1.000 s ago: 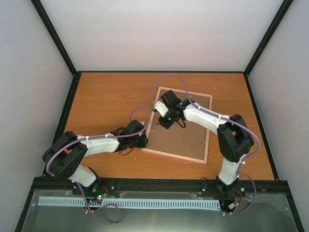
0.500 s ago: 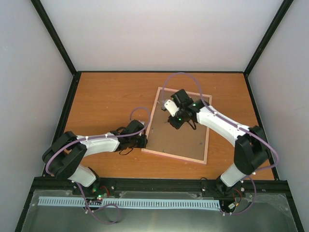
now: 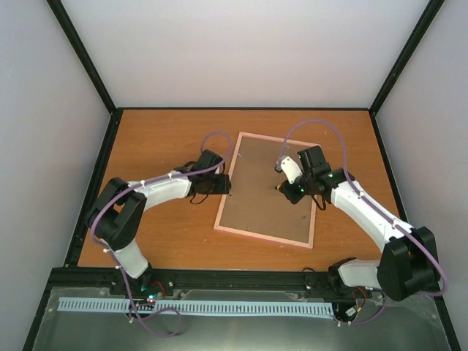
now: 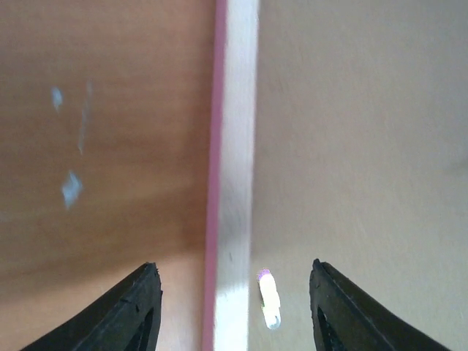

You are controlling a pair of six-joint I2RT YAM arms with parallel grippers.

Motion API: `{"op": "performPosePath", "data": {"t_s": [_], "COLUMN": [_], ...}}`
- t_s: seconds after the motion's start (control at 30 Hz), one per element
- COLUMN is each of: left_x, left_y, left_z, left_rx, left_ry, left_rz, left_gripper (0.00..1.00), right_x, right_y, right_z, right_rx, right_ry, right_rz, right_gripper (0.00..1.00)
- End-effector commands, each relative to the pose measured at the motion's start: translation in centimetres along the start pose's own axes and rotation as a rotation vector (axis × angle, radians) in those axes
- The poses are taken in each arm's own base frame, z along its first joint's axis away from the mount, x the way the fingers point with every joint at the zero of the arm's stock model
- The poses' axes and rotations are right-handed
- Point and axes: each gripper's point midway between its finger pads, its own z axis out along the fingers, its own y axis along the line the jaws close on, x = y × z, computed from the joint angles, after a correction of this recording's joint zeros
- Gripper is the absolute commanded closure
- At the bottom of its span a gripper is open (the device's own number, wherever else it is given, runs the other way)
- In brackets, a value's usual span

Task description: Take the photo out of the frame

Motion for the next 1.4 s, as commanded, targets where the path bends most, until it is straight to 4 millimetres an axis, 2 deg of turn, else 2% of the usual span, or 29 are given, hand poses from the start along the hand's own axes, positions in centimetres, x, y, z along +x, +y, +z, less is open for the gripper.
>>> {"op": "performPosePath", "data": {"t_s": [0.0, 0.2, 0.53, 0.7, 0.83, 1.1, 1.27, 1.37], "left_x": [-3.4, -6.6, -7.8, -7.6, -6.9, -4.5, -1.7, 0.9], "left_y": [0.3, 0.9, 0.0, -0.3, 0.0, 1.6, 3.0, 4.5], "left_z": [0.8, 2.6, 5.2, 6.4, 6.9, 6.5, 5.2, 4.4], "left_rx": [0.018, -0.034, 0.0, 0.017, 0.018, -0.023, -0.042, -0.072], "left_ry": [0.005, -0.001, 0.045, 0.079, 0.1, 0.13, 0.145, 0.168], "left_rz": [0.041, 0.064, 0.09, 0.092, 0.082, 0.045, 0.009, -0.015], "left_gripper": [0.44, 0.47, 0.53, 0.56, 0.61, 0.82, 0.92, 0.95], "right_x": [-1.7, -1.3, -1.0, -1.1, -1.0, -0.9, -0.8, -0.8], "right_y": [0.4, 0.8, 0.6, 0.6, 0.6, 0.6, 0.6, 0.6], "right_z": [-1.4, -1.4, -0.9, -0.9, -0.9, -0.8, -0.7, -0.6], "right_rx": [-0.005, -0.022, -0.024, -0.022, -0.021, -0.026, -0.026, -0.027], "right_ry": [-0.136, -0.141, -0.121, -0.122, -0.12, -0.115, -0.111, -0.107], "right_rz": [-0.049, -0.059, -0.065, -0.068, -0.069, -0.07, -0.069, -0.069], "right_gripper": [0.97, 0.97, 0.97, 0.97, 0.97, 0.97, 0.97, 0.97]}}
